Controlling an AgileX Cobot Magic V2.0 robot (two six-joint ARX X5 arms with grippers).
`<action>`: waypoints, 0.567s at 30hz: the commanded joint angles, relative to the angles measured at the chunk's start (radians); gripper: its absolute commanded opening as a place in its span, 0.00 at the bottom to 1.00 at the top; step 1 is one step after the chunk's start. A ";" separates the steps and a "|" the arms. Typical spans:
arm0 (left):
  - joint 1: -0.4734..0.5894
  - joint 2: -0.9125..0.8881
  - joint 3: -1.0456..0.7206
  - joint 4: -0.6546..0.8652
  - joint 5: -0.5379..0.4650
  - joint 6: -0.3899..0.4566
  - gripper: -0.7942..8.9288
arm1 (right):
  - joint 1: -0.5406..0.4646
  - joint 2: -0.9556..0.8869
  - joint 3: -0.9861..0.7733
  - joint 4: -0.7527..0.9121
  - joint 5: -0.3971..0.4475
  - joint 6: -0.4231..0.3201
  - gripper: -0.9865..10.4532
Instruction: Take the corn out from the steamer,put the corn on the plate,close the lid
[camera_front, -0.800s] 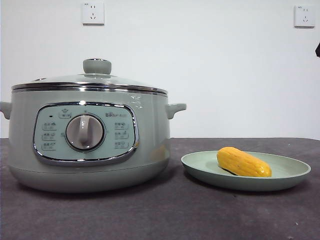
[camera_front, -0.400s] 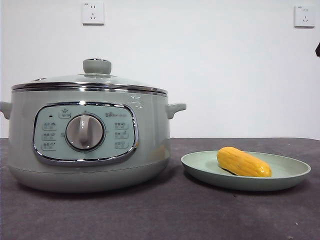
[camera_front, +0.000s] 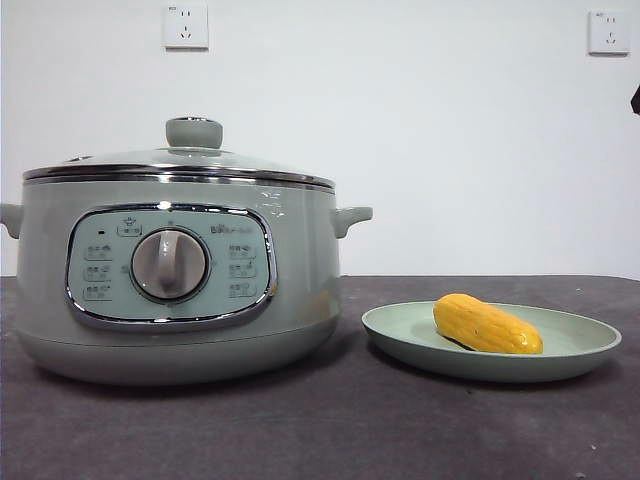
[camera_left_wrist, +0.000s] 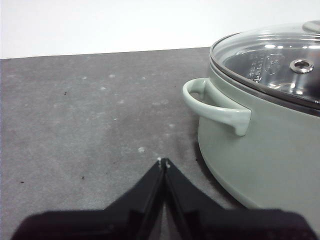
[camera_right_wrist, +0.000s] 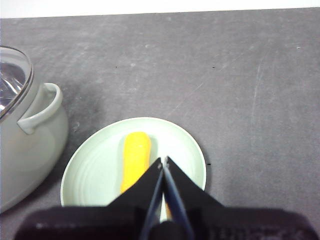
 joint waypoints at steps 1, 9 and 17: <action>0.004 -0.001 -0.016 0.005 -0.002 -0.003 0.08 | 0.000 -0.002 -0.008 0.003 0.003 0.011 0.09; 0.004 -0.001 -0.016 0.005 -0.002 -0.003 0.08 | 0.000 -0.002 -0.008 0.000 0.003 0.010 0.09; 0.004 -0.001 -0.016 0.005 -0.003 -0.003 0.08 | -0.052 -0.074 -0.038 -0.009 -0.024 -0.207 0.09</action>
